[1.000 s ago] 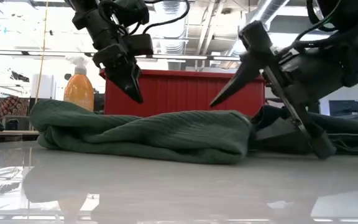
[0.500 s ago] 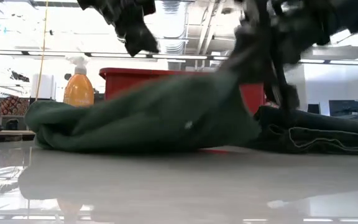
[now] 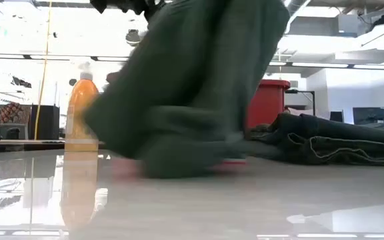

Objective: Fold Laundry from Bin
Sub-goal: Stack the green polo short on the top of the dark blue pants

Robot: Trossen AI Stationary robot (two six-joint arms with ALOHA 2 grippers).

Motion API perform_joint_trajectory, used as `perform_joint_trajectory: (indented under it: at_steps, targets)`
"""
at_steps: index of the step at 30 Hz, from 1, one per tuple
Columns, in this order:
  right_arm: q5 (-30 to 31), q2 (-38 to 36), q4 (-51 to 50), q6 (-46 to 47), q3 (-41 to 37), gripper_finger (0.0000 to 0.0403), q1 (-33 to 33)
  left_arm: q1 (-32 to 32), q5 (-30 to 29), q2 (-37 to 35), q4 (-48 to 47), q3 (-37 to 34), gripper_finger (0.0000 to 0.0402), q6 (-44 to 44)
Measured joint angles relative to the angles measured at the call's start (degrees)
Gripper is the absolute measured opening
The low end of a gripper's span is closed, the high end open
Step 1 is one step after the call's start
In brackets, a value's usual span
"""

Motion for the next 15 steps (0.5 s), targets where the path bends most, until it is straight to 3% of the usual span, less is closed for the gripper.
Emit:
perform_joint_trajectory:
  at_steps: [5, 10, 13, 15]
  targets:
    - [-5.6, 4.6, -16.5, -15.6, 14.9, 0.0035, -0.9, -1.0, 3.7, 0.0, 16.1, 0.0, 0.0123, -6.5]
    - [-13.7, 11.5, -33.1, -27.3, 30.9, 0.0035, -2.8, -2.1, 1.4, 0.0, 29.2, 0.0, 0.0124, -10.6]
    - [-16.9, 17.2, -43.3, -32.0, 41.0, 0.0035, -3.7, -2.3, -1.1, 0.2, 31.2, 0.0, 0.0125, -12.5]
    - [-18.6, 20.2, -43.5, -34.0, 45.9, 0.0035, -3.9, -2.2, -1.2, 0.4, 30.2, 0.0, 0.0133, -13.9]
